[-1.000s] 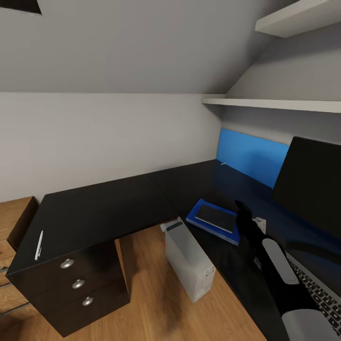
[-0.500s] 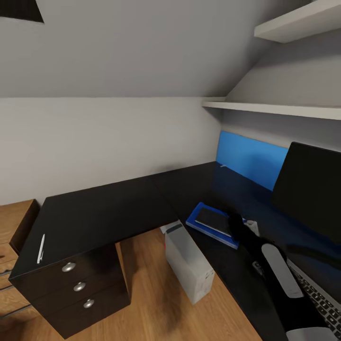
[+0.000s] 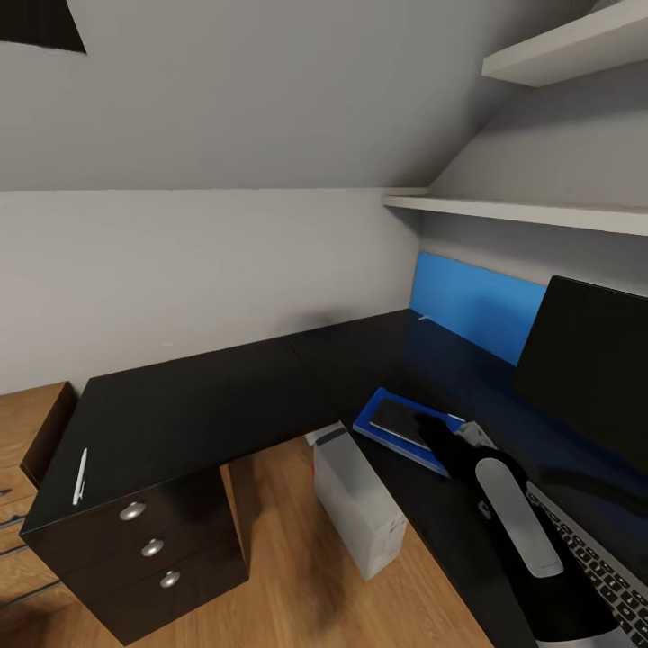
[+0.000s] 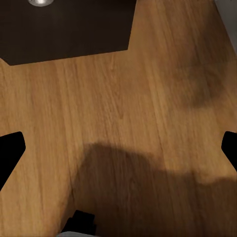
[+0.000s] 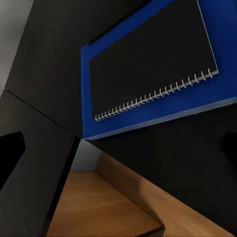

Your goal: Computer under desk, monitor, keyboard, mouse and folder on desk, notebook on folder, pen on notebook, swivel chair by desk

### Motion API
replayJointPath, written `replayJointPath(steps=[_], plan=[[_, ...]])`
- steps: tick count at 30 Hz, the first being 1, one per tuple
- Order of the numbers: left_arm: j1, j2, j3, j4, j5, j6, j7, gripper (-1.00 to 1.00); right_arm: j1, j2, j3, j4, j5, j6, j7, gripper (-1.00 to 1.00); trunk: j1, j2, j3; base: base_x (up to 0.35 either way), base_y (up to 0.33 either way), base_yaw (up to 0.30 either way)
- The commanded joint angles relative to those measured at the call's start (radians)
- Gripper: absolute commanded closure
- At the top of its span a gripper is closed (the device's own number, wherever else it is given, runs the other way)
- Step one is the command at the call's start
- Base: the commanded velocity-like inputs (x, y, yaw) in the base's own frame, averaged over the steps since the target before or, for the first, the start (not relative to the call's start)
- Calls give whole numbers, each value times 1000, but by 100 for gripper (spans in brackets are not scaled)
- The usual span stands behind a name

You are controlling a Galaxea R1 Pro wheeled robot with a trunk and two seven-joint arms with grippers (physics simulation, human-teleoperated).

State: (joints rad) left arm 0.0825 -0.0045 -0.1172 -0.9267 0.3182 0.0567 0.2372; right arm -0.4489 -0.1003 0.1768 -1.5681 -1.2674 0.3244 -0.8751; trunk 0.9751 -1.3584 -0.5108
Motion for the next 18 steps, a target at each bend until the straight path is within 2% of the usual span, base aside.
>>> replayJointPath(steps=[1, 13, 18], plan=[[0, 0, -2, -3, 7, 5, 7, -100, -1, -1, 2, -2, -3, 5, -3, -100, 0, -1, -1, 0, 0, 0], [0, 1, -2, -3, 7, 5, 7, -100, 1, -1, 4, -6, 0, 6, 33, -100, 0, -1, -1, 0, 0, 0], [0, 1, -2, -2, 7, 5, 7, -100, 1, -1, 6, -6, 4, 6, 33, -100, 0, -1, -1, 0, 0, 193]])
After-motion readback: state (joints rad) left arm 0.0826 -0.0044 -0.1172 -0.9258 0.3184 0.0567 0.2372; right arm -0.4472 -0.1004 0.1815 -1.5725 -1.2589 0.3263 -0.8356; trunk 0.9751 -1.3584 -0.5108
